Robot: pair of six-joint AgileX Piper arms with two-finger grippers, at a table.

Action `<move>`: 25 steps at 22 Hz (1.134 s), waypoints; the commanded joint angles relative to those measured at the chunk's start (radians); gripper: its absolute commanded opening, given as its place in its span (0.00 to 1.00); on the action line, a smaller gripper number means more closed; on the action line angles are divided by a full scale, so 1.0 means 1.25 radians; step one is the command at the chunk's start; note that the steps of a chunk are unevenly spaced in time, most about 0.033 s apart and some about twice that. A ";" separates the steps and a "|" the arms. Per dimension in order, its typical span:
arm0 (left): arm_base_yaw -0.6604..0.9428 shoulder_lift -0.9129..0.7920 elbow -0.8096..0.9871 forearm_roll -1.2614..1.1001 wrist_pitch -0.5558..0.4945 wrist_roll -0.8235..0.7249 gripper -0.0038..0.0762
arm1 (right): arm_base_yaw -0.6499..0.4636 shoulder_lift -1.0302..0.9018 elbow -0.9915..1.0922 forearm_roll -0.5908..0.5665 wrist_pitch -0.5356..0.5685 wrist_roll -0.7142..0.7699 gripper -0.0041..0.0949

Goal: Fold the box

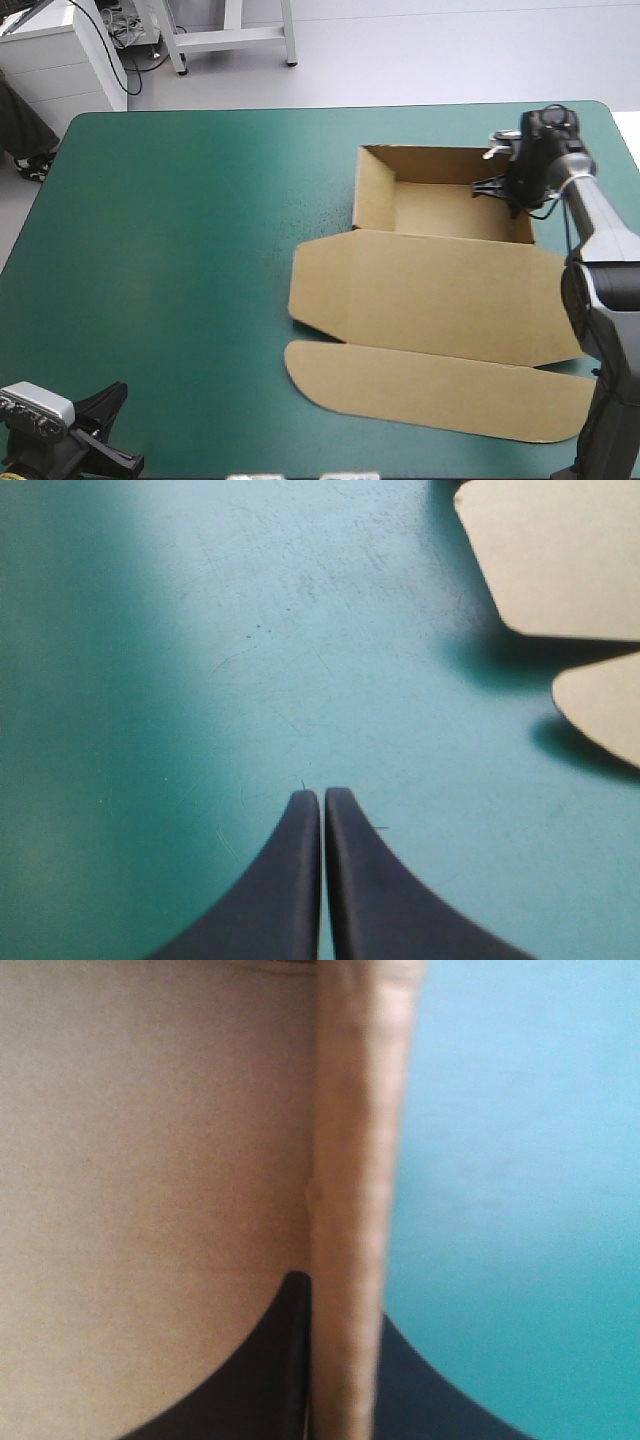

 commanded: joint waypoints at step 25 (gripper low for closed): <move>-0.003 0.014 -0.019 0.000 -0.058 -0.007 0.04 | -0.396 -0.123 -0.034 -0.050 0.019 -0.161 0.49</move>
